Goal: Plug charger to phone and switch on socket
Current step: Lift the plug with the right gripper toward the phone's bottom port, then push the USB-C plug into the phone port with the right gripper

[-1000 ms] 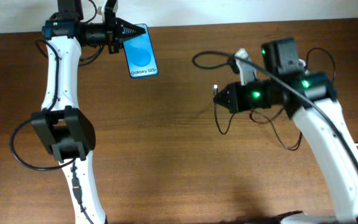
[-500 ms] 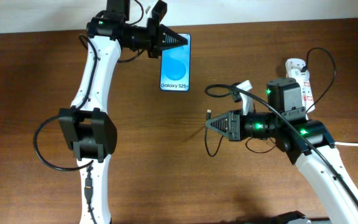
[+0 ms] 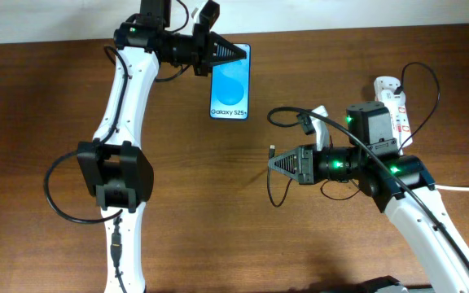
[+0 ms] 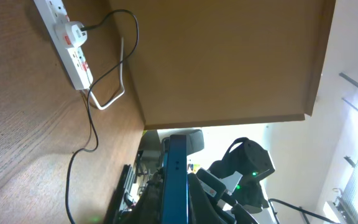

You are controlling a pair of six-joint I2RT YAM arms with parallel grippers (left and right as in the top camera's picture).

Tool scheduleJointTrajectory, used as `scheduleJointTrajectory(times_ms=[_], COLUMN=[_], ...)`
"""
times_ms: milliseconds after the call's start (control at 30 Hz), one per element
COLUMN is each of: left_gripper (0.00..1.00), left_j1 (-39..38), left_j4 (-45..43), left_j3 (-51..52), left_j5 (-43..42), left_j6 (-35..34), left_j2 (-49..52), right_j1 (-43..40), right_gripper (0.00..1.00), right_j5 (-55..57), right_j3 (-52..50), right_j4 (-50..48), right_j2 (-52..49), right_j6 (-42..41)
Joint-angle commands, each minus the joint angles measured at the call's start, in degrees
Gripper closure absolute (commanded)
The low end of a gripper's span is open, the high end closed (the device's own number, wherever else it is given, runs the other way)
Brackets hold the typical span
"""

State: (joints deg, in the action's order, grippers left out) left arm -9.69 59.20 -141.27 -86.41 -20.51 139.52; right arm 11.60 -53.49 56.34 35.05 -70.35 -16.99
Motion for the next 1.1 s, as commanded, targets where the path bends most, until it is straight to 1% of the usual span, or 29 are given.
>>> scheduleJointTrajectory(times_ms=[0, 67, 133, 167, 233, 267, 367, 467, 600, 767, 933, 1067], left_gripper=[1.00, 1.00, 1.00, 1.00, 1.00, 1.00, 1.00, 1.00, 1.00, 1.00, 1.00, 1.00], left_j1=[-0.63, -1.18, -1.36, -1.38, -1.46, -1.46, -1.46, -1.46, -1.95, -3.63, -4.04, -4.04], left_j4=[0.07, 0.02, -0.26, -1.40, -6.97, -8.22, -8.24, -8.24, -8.17, -8.17, -8.17, -8.17], left_j3=[-0.52, -0.52, -0.52, -0.52, -0.52, -0.52, -0.52, -0.52, -0.52, -0.52, -0.52, -0.52], left_j5=[0.13, 1.86, 1.79, 1.77, 1.75, 1.73, 1.66, -0.48, -3.78, -3.63, -3.63, -3.61], left_j6=[0.87, 0.44, 0.17, -1.44, -6.64, -7.32, -7.30, -7.30, -7.26, -7.26, -7.26, -7.02], left_j2=[-0.24, -0.24, -0.24, -0.24, -0.24, -0.24, -0.24, -0.24, -0.24, -0.24, -0.24, -0.24], right_j1=[0.02, 0.09, 1.68, 3.08, 6.62, 7.56, 8.66, 8.63, 8.59, 8.59, 8.48, 5.97], right_gripper=[0.96, 0.96, 0.96, 0.96, 0.96, 0.96, 0.96, 0.96, 0.96, 0.96, 0.96, 0.96], right_j5=[-1.88, -4.87, -5.03, -5.01, -5.03, -5.05, -7.69, -7.78, -5.60, -3.48, 0.70, -0.02], right_j3=[-0.26, -0.31, -0.31, -0.31, -0.31, -0.31, -0.31, -0.31, -0.31, -0.28, -0.28, -0.28], right_j4=[-1.09, -5.73, -9.22, -11.13, -15.85, -16.81, -22.73, -25.73, -26.97, -29.53, -29.57, -29.81], right_j2=[-0.44, -0.55, -0.55, -0.76, -3.43, -4.55, -8.46, -9.27, -9.66, -9.75, -9.75, -9.75], right_j6=[-1.57, -3.76, -6.12, -7.54, -10.84, -11.23, -13.60, -14.10, -15.04, -15.06, -15.04, -15.04])
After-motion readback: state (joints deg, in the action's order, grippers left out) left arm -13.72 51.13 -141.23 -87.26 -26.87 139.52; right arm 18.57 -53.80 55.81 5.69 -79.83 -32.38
